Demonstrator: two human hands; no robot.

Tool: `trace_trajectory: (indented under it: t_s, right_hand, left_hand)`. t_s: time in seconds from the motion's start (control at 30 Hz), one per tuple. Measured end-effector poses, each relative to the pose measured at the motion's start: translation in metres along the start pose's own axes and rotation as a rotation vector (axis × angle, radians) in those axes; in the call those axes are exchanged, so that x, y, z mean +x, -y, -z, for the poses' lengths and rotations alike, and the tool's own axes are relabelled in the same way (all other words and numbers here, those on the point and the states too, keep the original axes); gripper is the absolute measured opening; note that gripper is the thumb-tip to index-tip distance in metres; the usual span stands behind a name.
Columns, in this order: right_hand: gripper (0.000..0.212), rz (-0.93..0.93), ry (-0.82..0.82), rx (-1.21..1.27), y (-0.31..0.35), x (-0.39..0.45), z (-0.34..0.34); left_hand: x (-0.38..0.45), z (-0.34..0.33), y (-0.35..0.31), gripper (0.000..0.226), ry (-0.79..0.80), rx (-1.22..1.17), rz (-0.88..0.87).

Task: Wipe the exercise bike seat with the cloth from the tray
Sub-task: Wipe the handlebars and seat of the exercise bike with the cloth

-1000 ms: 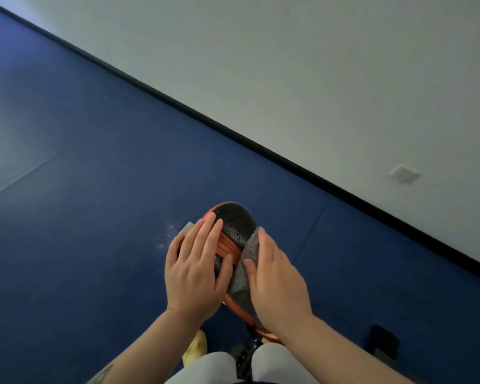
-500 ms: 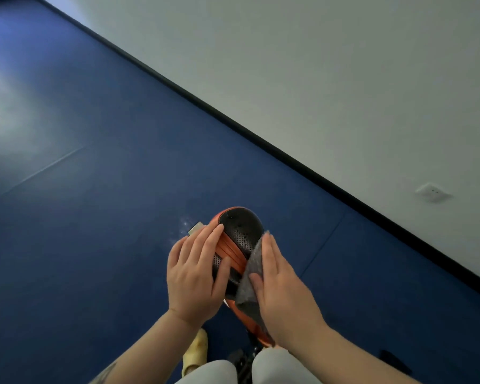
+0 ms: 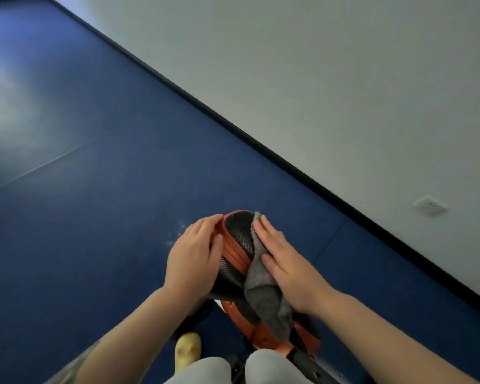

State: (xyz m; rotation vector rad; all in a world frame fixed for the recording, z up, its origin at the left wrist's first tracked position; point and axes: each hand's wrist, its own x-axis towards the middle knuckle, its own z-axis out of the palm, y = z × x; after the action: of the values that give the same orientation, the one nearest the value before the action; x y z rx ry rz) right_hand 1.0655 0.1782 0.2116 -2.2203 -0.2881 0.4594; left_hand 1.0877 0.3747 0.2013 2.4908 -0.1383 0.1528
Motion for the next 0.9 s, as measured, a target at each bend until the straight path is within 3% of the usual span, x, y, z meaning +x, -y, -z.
trace_trajectory:
  t_s: [0.13, 0.23, 0.33, 0.5, 0.7, 0.8, 0.9]
  right_hand:
    - [0.054, -0.062, -0.124, 0.097, 0.016, 0.027, -0.01]
    - [0.059, -0.043, -0.212, -0.074, 0.021, 0.014, -0.028]
    - [0.061, -0.035, -0.209, -0.159, 0.013, 0.008, -0.028]
    - [0.046, -0.077, -0.223, 0.054, 0.002, 0.05, -0.009]
    - [0.054, 0.112, -0.123, -0.071, 0.001, 0.008, -0.016]
    - [0.052, 0.052, -0.103, 0.058, -0.004, 0.016, -0.012]
    - [0.046, -0.083, -0.197, 0.208, 0.002, 0.041, -0.009]
  left_hand:
    - [-0.002, -0.002, 0.003, 0.035, 0.001, -0.047, 0.01]
    - [-0.004, 0.0, 0.002, 0.038, 0.0, -0.064, 0.018]
    - [-0.002, 0.0, 0.002, 0.039, -0.011, -0.074, 0.029]
    - [0.0, -0.001, 0.005, 0.038, 0.002, -0.095, 0.038]
    - [-0.001, 0.001, 0.005, 0.038, 0.001, -0.126, 0.023]
    - [0.0, 0.001, 0.006, 0.041, 0.005, -0.131, 0.015]
    - [0.0, 0.001, 0.006, 0.039, 0.002, -0.134, 0.013]
